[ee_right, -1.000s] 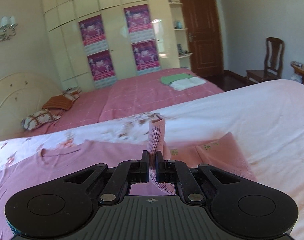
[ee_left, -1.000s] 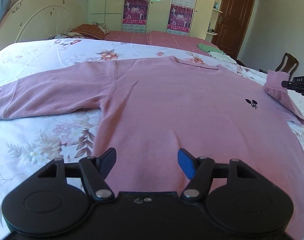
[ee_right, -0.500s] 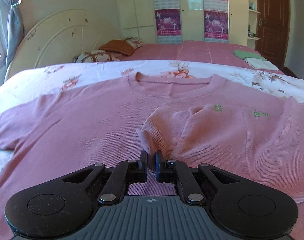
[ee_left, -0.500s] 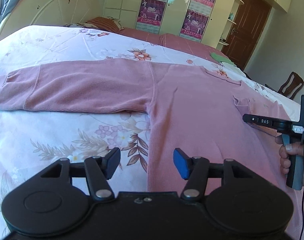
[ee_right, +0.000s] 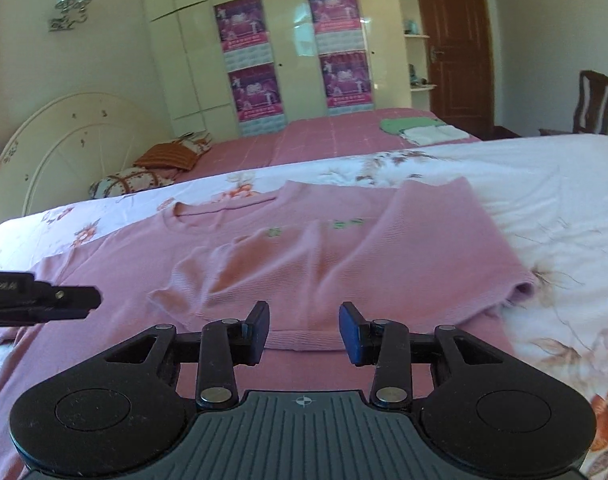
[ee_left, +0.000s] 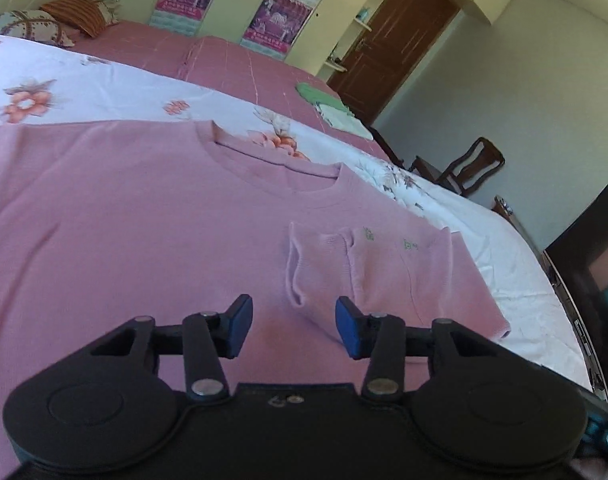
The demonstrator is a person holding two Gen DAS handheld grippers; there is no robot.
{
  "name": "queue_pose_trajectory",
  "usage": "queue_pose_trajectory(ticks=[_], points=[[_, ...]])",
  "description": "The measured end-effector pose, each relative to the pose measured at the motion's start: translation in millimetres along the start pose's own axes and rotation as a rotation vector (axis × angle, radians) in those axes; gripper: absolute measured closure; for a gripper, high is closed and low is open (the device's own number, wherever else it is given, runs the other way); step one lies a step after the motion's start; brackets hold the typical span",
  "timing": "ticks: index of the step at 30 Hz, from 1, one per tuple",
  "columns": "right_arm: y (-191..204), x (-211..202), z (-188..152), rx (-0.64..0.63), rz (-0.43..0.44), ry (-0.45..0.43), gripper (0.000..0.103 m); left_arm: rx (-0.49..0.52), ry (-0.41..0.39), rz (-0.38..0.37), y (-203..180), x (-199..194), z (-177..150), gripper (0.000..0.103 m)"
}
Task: Fold small clothes
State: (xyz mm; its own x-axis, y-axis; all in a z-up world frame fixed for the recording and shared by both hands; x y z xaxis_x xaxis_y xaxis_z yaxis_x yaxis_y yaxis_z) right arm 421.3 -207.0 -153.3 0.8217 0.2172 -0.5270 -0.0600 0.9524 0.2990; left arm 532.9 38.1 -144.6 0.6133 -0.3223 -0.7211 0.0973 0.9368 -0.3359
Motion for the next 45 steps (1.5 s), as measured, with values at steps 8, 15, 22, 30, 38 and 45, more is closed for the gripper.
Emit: queue_pose_trajectory(ticks=[8,15,22,30,38,45], points=[[-60.1,-47.3,-2.6,0.165,-0.096,-0.045,0.063,0.058,0.036,0.042,-41.3,51.1,11.7,0.096],[-94.6,-63.3,0.4,0.300,-0.091,-0.088,0.063,0.060,-0.302,0.061,-25.9,-30.1,19.5,0.096],[-103.9,-52.7,4.2,0.417,-0.013,-0.079,0.063,0.043,-0.190,0.106,-4.1,-6.8,8.5,0.096],[-134.5,-33.2,13.1,0.600,0.051,-0.079,0.090,0.027,-0.184,0.143,11.9,-0.3,3.6,0.096],[-129.8,-59.0,11.3,0.395,0.032,0.034,0.102,0.058,-0.195,0.301,17.6,-0.9,-2.4,0.050],[-146.5,-38.8,59.3,0.202,0.065,-0.009,0.102,0.078,-0.256,0.301,2.1,8.5,18.6,0.081]])
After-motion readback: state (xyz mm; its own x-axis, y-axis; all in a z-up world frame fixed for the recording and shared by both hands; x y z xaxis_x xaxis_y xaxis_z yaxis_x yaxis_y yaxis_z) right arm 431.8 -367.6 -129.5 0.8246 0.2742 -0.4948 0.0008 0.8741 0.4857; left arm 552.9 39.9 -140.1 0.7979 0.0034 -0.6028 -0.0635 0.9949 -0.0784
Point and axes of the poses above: each gripper's, at about its wrist camera, not at the fingertips, and x roughly the way its jaws point, y to its left, z to its top, the point moved 3 cm from there along x, roughly the way its jaws point, and after that the axes turned 10 degrees about z, right-handed, at the moved point
